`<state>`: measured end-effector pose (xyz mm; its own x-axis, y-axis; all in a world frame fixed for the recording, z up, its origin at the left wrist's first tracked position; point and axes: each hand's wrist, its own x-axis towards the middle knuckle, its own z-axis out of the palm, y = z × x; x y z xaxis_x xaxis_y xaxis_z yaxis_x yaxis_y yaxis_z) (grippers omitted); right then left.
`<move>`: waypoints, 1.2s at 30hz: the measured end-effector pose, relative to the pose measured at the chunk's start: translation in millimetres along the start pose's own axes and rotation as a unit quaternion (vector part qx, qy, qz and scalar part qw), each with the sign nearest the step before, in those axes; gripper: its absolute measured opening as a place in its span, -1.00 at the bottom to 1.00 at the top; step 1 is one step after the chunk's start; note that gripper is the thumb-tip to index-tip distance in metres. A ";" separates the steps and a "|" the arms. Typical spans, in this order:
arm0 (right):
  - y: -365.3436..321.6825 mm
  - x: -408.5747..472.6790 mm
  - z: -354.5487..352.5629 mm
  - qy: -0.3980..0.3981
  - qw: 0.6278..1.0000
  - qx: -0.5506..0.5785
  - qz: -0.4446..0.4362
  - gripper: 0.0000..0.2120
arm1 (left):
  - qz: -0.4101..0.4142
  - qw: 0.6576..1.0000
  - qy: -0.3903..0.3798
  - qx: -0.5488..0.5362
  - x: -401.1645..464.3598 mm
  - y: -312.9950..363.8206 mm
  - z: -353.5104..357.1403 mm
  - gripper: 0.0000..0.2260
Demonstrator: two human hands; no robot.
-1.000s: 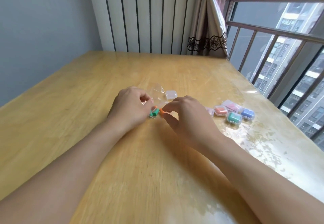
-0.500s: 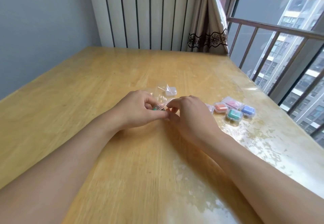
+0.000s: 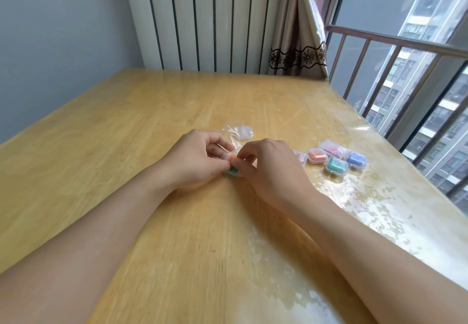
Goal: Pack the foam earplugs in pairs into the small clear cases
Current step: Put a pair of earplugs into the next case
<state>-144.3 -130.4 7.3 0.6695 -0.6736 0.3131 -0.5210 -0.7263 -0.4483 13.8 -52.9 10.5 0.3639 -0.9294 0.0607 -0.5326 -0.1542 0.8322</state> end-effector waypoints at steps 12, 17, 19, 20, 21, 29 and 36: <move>0.2 -1.2 -3.1 -0.009 0.999 0.039 0.015 -0.83 | 0.018 0.999 0.012 0.024 -2.7 7.2 2.8 -0.80; 1.4 -1.3 -4.3 -0.006 0.999 0.048 0.001 -0.86 | 0.012 1.000 0.004 0.002 -5.4 10.3 3.8 -0.74; 2.5 -0.8 -4.2 0.002 0.999 0.047 -0.003 -0.87 | 0.007 1.000 0.015 0.011 -6.2 11.7 7.0 -0.72; 3.2 -0.2 -3.9 0.001 0.999 0.044 -0.005 -0.88 | 0.006 1.000 0.022 0.017 -6.3 12.2 8.3 -0.73; 3.7 0.4 -3.8 0.001 0.999 0.042 -0.008 -0.89 | 0.006 0.999 0.027 0.025 -6.3 12.2 8.8 -0.74; 3.4 0.2 -8.7 0.060 0.994 0.091 -0.027 -0.90 | 0.007 0.997 0.055 0.063 -4.8 8.7 9.0 -0.83; 7.7 -2.5 -39.8 0.062 0.973 0.224 0.001 -0.90 | 0.016 0.992 0.087 0.084 -6.2 7.6 10.7 -0.85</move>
<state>-171.1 -139.8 36.4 0.5855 -0.7060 0.3985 -0.2210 -0.6119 -0.7594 -0.7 -51.9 10.6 0.4635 -0.8650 0.1924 -0.6612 -0.1930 0.7250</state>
